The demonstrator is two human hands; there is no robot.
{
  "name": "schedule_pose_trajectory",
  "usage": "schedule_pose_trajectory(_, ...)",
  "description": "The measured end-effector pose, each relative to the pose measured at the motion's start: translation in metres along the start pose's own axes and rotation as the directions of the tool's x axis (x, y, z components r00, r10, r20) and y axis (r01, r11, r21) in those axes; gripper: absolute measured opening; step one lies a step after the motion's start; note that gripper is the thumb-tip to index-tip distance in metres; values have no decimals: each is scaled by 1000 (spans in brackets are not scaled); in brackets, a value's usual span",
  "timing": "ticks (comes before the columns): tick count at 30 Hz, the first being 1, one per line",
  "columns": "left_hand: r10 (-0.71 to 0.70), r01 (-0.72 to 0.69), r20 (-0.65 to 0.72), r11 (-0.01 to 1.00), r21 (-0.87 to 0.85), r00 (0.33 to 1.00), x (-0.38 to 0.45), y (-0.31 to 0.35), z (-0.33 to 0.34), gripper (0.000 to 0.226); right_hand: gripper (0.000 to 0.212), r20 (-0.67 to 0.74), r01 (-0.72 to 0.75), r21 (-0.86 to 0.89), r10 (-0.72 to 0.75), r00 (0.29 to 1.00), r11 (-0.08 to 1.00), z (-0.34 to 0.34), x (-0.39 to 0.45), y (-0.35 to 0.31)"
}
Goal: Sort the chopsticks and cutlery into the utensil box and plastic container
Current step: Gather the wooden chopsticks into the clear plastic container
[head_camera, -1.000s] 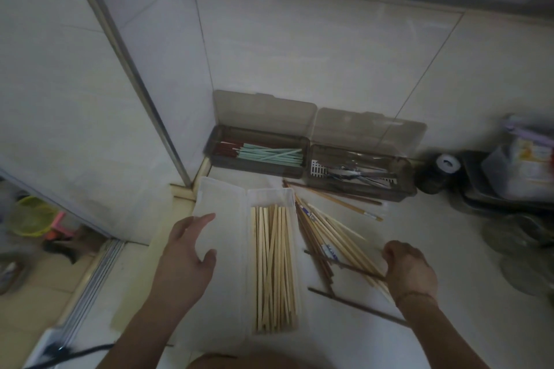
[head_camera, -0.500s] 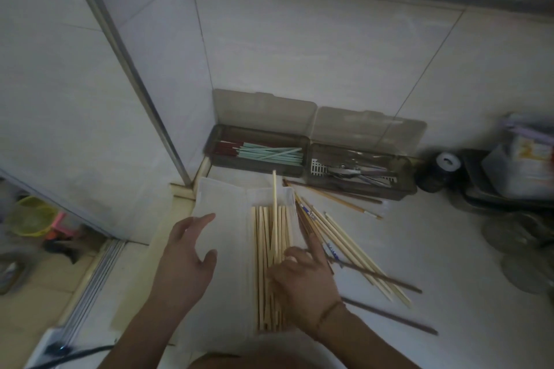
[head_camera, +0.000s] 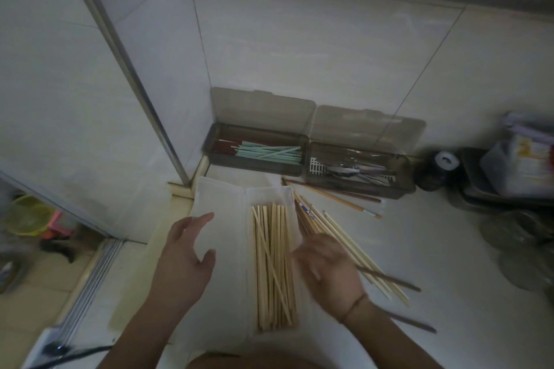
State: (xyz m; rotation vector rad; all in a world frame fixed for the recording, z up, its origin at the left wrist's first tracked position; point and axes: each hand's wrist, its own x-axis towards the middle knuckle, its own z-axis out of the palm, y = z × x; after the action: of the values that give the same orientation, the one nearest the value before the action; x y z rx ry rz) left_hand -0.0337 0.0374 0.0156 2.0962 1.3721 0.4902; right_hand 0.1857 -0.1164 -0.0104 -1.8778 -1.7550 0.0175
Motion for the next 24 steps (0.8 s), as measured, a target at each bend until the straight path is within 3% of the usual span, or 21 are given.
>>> schedule_pose_trajectory(2,4,-4,0,1000,7,1000,0,-1,1,67,15,-164,-256,-85,240,957,963,-12,-5,28)
schedule_pose_trajectory(3,7,-7,1,1000,6,1000,0,-1,1,67,17,-151,-424,-160,402,903,891,-17,-9,43)
schedule_pose_trajectory(5,15,-15,3,1000,4,1000,0,-2,1,67,27,23,-628,-365,681,732,687,-21,-20,68)
schedule_pose_trajectory(7,19,-19,5,1000,5,1000,1,-2,1,66,28,165,-659,-482,798,579,577,-21,-31,83)
schedule_pose_trajectory(8,20,-20,4,1000,6,1000,1,-2,1,66,26,178,-685,-473,822,541,554,-19,-35,86)
schedule_pose_trajectory(13,19,-19,4,1000,-2,1000,1,0,-1,65,18,156,-752,-405,850,504,520,-12,-37,87)
schedule_pose_trajectory(19,13,-13,15,1000,16,1000,0,2,-2,64,18,208,-908,-160,913,352,386,-21,-27,87)
schedule_pose_trajectory(24,25,-25,21,1000,5,999,-1,2,-2,64,16,21,-855,190,869,494,482,-44,-5,66)
